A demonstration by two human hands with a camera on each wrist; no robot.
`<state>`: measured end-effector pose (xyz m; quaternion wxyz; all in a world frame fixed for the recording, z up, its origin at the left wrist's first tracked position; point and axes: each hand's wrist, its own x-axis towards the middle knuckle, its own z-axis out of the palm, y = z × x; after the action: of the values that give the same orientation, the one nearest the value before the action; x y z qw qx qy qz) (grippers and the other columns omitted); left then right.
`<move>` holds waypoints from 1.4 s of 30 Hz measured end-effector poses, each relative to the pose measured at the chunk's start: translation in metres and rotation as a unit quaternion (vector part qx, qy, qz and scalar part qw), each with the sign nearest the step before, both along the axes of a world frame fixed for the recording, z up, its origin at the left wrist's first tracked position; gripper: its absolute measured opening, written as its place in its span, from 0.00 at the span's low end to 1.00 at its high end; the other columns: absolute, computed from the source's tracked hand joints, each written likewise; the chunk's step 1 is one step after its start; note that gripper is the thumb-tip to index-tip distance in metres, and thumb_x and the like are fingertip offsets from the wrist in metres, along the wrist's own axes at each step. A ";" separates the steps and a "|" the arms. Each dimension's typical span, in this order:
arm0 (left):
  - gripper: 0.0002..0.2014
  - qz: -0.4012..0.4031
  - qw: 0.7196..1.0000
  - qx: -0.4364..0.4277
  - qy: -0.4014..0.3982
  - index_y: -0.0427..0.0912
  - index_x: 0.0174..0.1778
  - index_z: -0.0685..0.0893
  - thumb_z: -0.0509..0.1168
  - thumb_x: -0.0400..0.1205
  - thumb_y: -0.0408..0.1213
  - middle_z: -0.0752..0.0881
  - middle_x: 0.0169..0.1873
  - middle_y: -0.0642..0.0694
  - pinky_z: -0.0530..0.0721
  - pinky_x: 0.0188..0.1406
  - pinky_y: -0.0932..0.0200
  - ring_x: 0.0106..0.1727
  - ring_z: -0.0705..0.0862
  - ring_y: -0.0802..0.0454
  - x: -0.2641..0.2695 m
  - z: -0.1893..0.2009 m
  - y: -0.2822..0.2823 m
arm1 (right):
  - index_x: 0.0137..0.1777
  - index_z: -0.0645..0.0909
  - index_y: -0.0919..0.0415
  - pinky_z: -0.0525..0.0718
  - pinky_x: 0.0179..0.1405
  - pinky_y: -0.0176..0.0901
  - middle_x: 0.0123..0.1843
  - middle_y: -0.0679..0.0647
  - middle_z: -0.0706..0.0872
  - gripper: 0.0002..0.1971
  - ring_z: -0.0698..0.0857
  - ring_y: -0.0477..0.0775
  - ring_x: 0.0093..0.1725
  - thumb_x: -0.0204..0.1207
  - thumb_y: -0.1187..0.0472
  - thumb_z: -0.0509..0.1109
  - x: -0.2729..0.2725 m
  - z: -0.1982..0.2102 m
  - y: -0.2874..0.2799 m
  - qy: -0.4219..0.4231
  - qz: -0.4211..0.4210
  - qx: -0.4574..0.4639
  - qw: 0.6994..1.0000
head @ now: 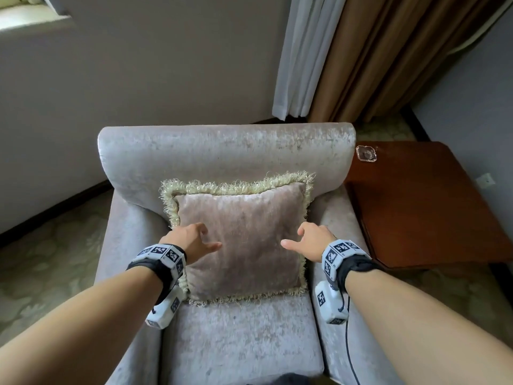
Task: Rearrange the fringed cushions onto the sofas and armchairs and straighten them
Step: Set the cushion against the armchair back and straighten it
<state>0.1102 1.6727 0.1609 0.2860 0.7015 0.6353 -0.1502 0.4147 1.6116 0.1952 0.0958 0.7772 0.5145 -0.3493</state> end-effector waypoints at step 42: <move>0.50 0.319 0.914 -0.104 -0.226 0.49 0.56 0.92 0.83 0.41 0.74 0.94 0.51 0.53 0.86 0.65 0.43 0.57 0.90 0.50 -0.046 -0.245 0.018 | 0.71 0.81 0.62 0.79 0.64 0.40 0.69 0.58 0.86 0.56 0.83 0.57 0.70 0.41 0.39 0.91 0.040 -0.241 0.075 0.112 -0.100 0.022 0.988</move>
<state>0.0646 1.6910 -0.0839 0.5262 0.4426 0.7246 0.0460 0.4547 1.6866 -0.0459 -0.0149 0.7825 0.4492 -0.4309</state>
